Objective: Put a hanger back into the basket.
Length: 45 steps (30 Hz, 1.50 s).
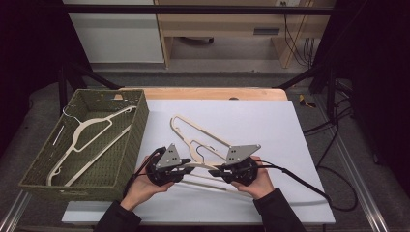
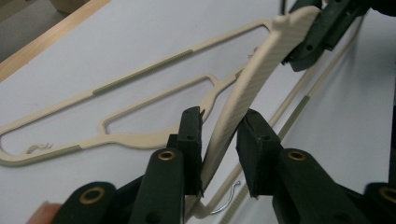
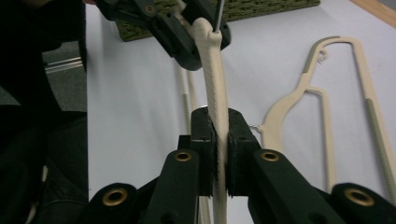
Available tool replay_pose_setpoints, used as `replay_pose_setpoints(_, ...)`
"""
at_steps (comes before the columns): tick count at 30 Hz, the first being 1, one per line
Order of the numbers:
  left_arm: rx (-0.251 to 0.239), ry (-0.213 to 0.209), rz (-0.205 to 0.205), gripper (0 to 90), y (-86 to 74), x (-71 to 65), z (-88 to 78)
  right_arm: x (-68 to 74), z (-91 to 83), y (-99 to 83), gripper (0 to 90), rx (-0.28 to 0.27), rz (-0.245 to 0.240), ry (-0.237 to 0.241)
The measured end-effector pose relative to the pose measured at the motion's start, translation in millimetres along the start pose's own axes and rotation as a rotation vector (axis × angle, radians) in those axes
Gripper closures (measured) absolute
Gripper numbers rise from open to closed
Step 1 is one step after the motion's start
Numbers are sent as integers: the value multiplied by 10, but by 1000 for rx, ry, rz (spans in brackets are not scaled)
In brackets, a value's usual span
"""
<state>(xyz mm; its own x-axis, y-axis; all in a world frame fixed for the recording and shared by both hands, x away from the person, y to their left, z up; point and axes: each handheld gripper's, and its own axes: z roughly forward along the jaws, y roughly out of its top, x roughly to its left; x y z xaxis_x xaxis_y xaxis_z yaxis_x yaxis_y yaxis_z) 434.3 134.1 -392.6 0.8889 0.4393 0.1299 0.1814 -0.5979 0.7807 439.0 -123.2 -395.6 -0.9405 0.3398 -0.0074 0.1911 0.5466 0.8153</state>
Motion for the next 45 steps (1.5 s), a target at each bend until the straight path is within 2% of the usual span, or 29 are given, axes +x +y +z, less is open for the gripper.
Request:
replay_pose_setpoints(7,10,-29,3,798,43,-77,-9,-31,-56,-2,727,-27,24,-64)
replay_pose_setpoints(11,9,-56,-9,828,68,-130,-2,-43,-61,-6,651,-42,30,-104)
replay_pose_setpoints(14,0,-85,-20,842,81,-152,-5,-50,-75,-13,606,-54,42,-110)
replay_pose_setpoints(16,-11,-107,-29,861,91,-172,-11,-47,-84,-8,538,-66,46,-122)
replay_pose_setpoints(18,-20,-100,-32,865,105,-195,-15,-44,-93,-4,504,-73,49,-131)
replay_pose_setpoints(21,-19,-81,-46,866,107,-180,-36,-35,-133,5,405,-90,54,-145)
replay_pose_setpoints(23,-30,-64,-80,865,94,-150,-49,-31,-179,13,321,-113,62,-167)
replay_pose_setpoints(27,-42,-38,-114,865,82,-97,-95,-58,-276,9,234,-150,95,-212)
replay_pose_setpoints(31,-63,-13,-152,864,94,-56,-176,-116,-375,-43,202,-161,130,-259)
replay_pose_setpoints(37,-98,43,-179,864,146,-10,-366,-181,-514,-156,133,-183,192,-312)
replay_pose_setpoints(45,-136,43,-201,864,221,63,-586,-199,-671,-278,58,-207,243,-379)
